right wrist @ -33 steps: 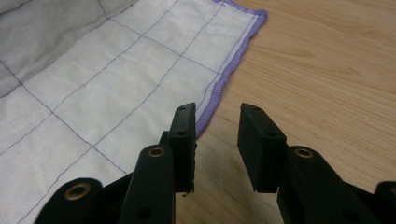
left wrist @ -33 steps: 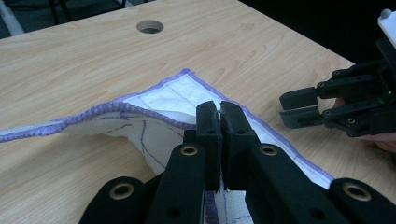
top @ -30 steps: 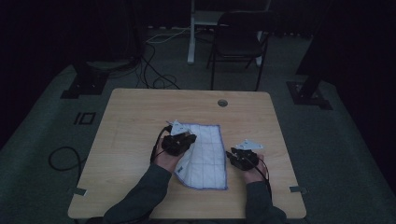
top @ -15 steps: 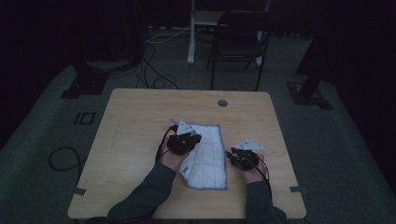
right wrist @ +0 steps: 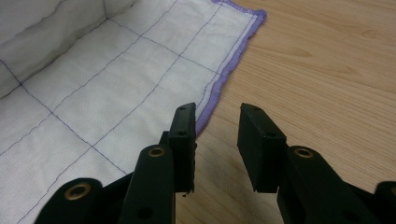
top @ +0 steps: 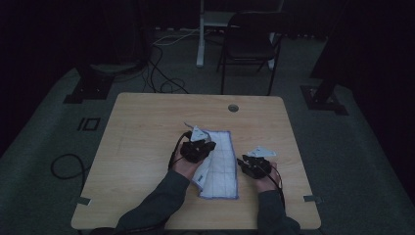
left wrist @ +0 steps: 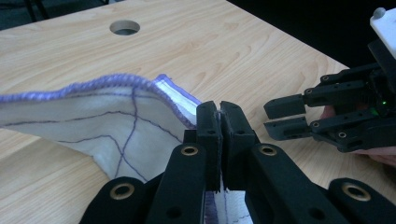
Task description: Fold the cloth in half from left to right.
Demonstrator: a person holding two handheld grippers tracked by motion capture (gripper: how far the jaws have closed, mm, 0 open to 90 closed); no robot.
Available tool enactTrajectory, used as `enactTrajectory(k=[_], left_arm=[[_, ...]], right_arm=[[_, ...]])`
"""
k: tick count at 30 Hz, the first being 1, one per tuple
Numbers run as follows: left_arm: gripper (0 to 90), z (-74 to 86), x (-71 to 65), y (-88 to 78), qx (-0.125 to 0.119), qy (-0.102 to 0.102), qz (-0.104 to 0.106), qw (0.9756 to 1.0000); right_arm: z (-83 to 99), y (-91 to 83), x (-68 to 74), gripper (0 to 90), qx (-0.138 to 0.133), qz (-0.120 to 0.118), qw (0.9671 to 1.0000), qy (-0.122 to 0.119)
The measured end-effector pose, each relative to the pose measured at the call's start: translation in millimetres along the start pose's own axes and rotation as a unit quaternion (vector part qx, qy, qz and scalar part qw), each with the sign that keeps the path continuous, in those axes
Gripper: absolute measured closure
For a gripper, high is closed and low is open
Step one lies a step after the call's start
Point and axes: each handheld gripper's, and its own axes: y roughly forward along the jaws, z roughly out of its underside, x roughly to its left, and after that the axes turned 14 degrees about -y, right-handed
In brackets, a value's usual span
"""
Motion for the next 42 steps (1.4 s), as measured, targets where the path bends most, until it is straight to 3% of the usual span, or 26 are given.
enactTrajectory(k=[32, 42], left_arm=[[88.1, 8.9, 5.6, 35.9, 0.019, -0.030, 0.000, 0.9994], [88.0, 10.0, -1.3, 48.0, 0.035, -0.023, 0.004, 0.9991]], right_arm=[[1.2, -1.7, -0.3, 67.6, 0.000, 0.001, 1.0000, 0.002], [1.4, -1.9, -0.8, 67.6, 0.000, 0.001, 1.0000, 0.002]])
